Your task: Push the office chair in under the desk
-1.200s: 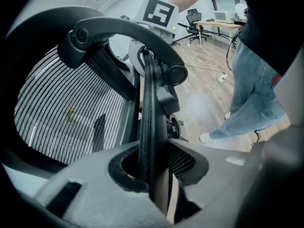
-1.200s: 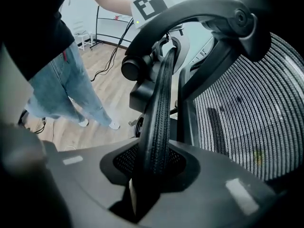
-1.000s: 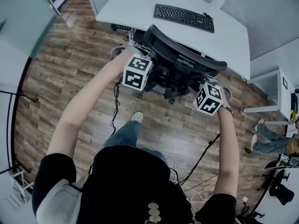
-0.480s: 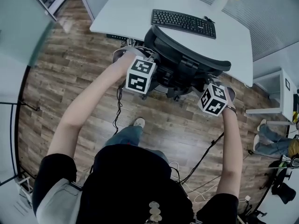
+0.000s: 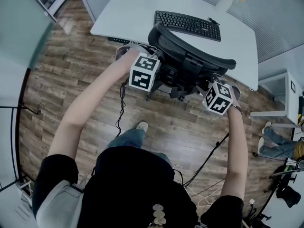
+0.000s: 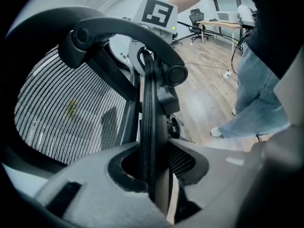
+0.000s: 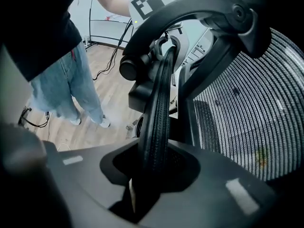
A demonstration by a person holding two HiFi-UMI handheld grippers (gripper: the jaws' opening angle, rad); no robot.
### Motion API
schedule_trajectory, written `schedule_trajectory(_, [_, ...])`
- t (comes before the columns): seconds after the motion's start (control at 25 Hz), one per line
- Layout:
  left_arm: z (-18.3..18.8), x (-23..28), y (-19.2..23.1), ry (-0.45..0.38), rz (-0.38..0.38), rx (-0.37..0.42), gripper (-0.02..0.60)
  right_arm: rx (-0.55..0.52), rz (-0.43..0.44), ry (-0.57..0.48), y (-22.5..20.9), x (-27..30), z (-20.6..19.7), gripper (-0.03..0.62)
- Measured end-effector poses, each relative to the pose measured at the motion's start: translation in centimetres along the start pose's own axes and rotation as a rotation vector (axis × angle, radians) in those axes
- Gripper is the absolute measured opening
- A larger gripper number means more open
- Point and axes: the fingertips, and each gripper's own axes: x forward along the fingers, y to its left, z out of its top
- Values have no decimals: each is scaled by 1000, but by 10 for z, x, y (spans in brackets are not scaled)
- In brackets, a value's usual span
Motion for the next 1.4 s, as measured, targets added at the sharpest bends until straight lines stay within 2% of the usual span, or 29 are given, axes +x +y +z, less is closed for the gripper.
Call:
schedule_trajectory(0.8, [-23, 18, 54, 1, 33, 6, 117, -19, -8, -3, -59, 21, -7, 109])
schedule_trajectory(1.4, [-25, 22, 66, 13, 50, -6, 120, -38, -14, -9, -73, 24, -12, 110])
